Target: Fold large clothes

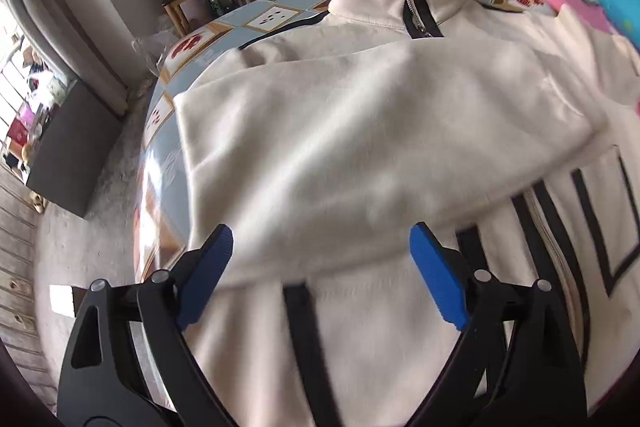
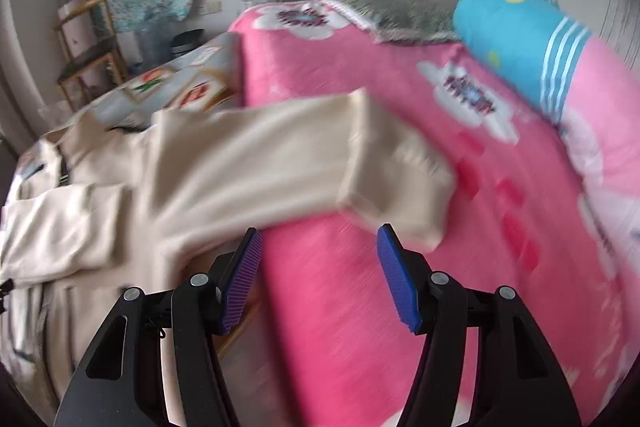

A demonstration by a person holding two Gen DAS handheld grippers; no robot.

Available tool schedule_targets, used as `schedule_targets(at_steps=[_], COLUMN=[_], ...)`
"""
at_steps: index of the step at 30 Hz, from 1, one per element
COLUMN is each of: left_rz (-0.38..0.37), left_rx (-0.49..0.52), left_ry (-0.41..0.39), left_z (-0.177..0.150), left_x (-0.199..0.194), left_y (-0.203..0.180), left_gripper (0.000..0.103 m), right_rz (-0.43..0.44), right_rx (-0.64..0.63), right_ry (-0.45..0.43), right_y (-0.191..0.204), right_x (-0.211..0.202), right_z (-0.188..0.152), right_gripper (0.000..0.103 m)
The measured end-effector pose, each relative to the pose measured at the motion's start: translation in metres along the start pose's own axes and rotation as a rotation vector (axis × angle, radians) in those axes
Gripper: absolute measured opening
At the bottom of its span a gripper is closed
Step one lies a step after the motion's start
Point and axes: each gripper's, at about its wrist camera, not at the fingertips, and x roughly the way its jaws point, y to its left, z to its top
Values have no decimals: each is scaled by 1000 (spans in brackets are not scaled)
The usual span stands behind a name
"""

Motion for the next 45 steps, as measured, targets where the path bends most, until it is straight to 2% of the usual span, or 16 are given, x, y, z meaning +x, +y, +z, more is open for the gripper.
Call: schedule_targets(at_steps=[4,9,11,12,13,14,17,20,22,25,30,33,35,40,43,45], left_rz=[31,11,-16,-33,-46,-60,-92,-102,-91,-85,-81,-92,-112,-152,-198,-229], left_rx=[-5,-44,-67,-84,-96,-110,-135,-137,-139,-145,-132,-132,-133,-126,-106,-99], left_ry=[15,28,35,39,42,46,47,30,8,-57,-54,-50,-63,-117,-126,-138], left_z=[9,11,10,10,9,8,8,6,5,6,7,2,-3,-19,-26,-30], left_x=[16,21,23,24,25,26,29,29,24,11,11,9,1,-24,-35,-42], left_y=[-5,4,8,11,14,16,20,21,21,24,24,26,29,42,43,41], left_gripper=[90,95,95,95,95,95,95,95,95,95,95,95,95,95,95,95], right_rz=[-2,-28,-66,-60,-57,-65,-53,32,150,299,610,772,824,850,783,692], right_rx=[-4,19,20,34,39,38,24,70,118,108,40,-1,-40,-145,-180,-228], right_ry=[46,117,148,142,135,125,63,9,-38,-101,-115,-59,-22,181,341,434], right_y=[-11,-15,-16,-18,-19,-19,-19,-22,-21,-3,70,126,162,274,332,360], right_x=[39,82,94,92,89,83,49,9,-31,-85,-148,-155,-149,-82,-22,14], right_z=[17,23,23,23,24,25,32,46,59,76,97,97,96,68,37,18], right_gripper=[59,57,35,29,15,6,5,5,5,5,5,5,5,5,8,14])
